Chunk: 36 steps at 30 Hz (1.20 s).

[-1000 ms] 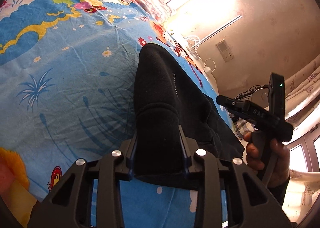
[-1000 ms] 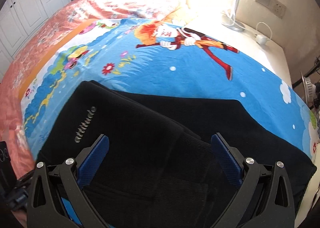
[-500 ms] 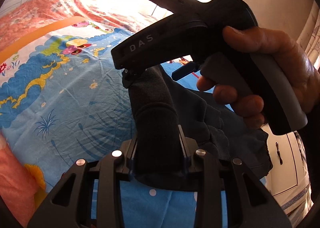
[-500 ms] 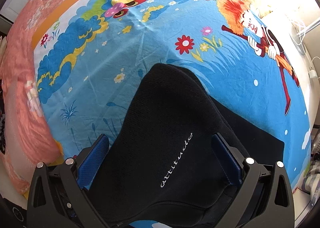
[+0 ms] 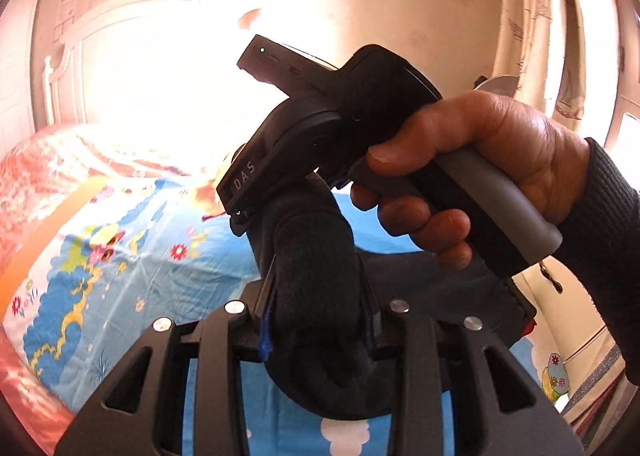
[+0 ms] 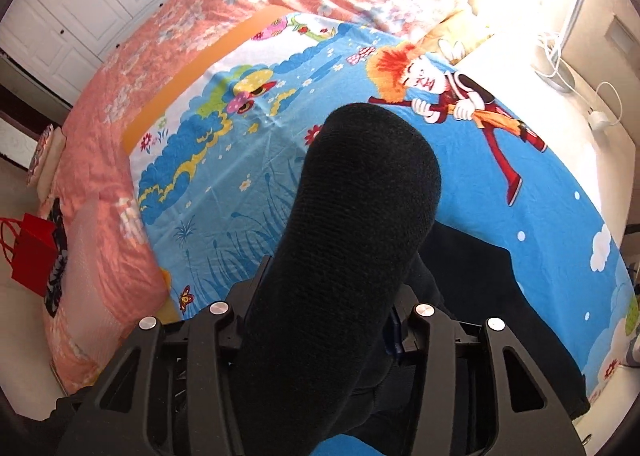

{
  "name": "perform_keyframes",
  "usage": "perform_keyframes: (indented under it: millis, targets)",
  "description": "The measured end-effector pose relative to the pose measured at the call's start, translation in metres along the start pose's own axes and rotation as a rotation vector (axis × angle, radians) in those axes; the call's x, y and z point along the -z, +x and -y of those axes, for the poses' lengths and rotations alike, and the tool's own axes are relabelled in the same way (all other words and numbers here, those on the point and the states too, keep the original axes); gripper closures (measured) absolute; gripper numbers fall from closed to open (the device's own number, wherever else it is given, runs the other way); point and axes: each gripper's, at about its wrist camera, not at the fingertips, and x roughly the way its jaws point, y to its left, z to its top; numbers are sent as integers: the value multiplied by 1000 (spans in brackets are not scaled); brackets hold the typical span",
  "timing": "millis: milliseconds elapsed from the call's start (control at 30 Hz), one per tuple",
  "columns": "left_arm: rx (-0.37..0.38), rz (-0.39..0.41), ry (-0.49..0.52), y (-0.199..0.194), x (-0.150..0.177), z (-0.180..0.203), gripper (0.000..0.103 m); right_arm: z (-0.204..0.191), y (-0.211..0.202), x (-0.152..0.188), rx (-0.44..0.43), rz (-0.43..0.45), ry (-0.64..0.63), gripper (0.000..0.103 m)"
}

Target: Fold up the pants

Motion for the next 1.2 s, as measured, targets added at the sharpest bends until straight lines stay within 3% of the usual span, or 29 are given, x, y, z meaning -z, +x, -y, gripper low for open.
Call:
perform_keyframes:
  millis: [133, 267, 367, 467, 567, 667, 700, 733, 767, 900, 933, 967, 1067, 1200]
  targets:
    - [66, 57, 168, 5, -29, 71, 71, 77, -69, 44, -39, 143, 149, 58]
    - [146, 51, 322, 30, -26, 160, 71, 167, -97, 117, -30, 206, 287, 58]
    - [177, 41, 434, 59, 2, 229, 71, 228, -89, 175, 73, 189, 370, 58]
    - [170, 39, 536, 92, 50, 296, 71, 270, -58, 218, 189, 102, 419, 58]
    - [160, 1, 614, 125, 103, 342, 67, 306, -21, 251, 165, 26, 489, 58]
    - [116, 44, 734, 133, 142, 362, 57, 318, -18, 258, 117, 45, 534, 54]
    - [96, 80, 772, 130, 149, 365, 54, 317, -20, 254, 120, 41, 529, 49]
    - [78, 112, 798, 126, 154, 364, 49, 316, -23, 251, 136, 44, 524, 39]
    - [61, 131, 815, 123, 158, 362, 43, 316, -26, 248, 144, 54, 520, 37]
    - [33, 160, 865, 125, 171, 359, 40, 323, -22, 246, 135, 59, 542, 41]
    - [41, 155, 882, 128, 174, 362, 51, 325, -19, 246, 134, 61, 546, 46]
    - [48, 149, 902, 131, 177, 369, 68, 327, -21, 248, 128, 70, 556, 52]
    - [25, 160, 945, 133, 182, 377, 76, 326, -40, 245, 106, 116, 547, 68]
    - [-30, 203, 956, 134, 170, 390, 76, 317, -56, 231, 120, 179, 469, 73]
